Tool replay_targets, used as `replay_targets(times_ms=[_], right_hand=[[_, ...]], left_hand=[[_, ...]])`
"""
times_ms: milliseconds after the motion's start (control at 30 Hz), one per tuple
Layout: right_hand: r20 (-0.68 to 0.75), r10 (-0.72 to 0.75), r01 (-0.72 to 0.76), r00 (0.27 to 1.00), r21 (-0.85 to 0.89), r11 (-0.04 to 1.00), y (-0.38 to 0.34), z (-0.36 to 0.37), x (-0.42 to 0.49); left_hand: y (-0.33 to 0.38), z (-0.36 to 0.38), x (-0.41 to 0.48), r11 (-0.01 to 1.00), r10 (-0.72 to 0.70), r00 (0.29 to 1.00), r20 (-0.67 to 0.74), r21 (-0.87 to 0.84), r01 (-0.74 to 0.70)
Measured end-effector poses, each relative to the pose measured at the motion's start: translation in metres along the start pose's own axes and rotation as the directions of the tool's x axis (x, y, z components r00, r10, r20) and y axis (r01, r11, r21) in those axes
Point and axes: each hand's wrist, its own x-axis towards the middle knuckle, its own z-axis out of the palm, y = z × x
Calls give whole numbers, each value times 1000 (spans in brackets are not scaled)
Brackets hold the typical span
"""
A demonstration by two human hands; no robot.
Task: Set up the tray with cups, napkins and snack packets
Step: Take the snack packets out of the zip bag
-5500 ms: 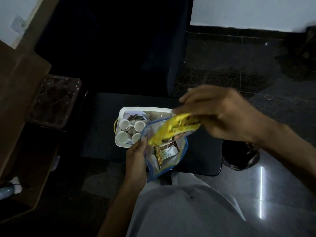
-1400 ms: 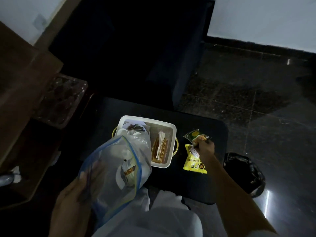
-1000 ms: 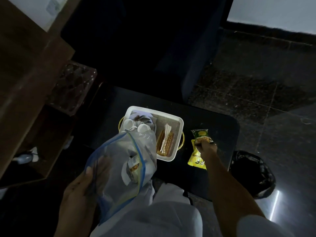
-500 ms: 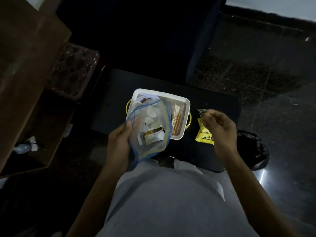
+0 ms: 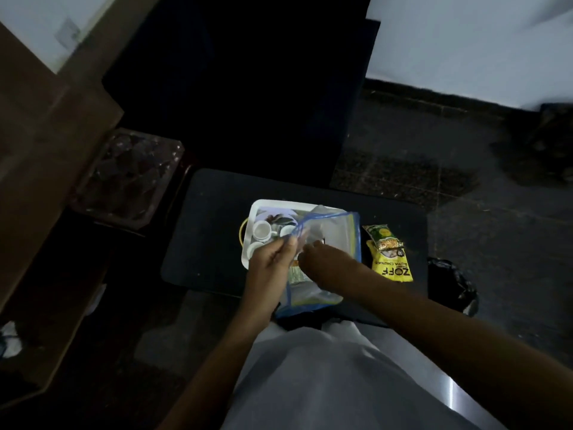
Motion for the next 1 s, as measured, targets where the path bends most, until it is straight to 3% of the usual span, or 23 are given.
replay_targets(times_ms=[167, 367, 567, 667, 800, 1000], right_hand=[[98, 292, -277, 951, -142, 950, -16, 21, 52], [62, 410, -403, 910, -100, 910, -25, 38, 72], [23, 345, -338, 938, -143, 930, -29, 39, 71], [19, 296, -294, 955, -86, 952, -31, 36, 72], [-17, 198, -193, 980, 157, 969, -34, 27, 64], [-193, 219, -107, 957, 467, 878, -33, 13, 36]], left_hand=[[-4, -17, -7, 999, 36, 997, 68, 24, -38], [-5, -29, -13, 999, 50, 995, 88, -15, -49], [-5, -42, -13, 998, 56, 993, 105, -16, -55], [-5, -44, -11, 997, 70, 995, 77, 33, -72], [-6, -44, -6, 995, 61, 997, 49, 72, -64], [-5, -45, -4, 985, 121, 992, 26, 118, -123]])
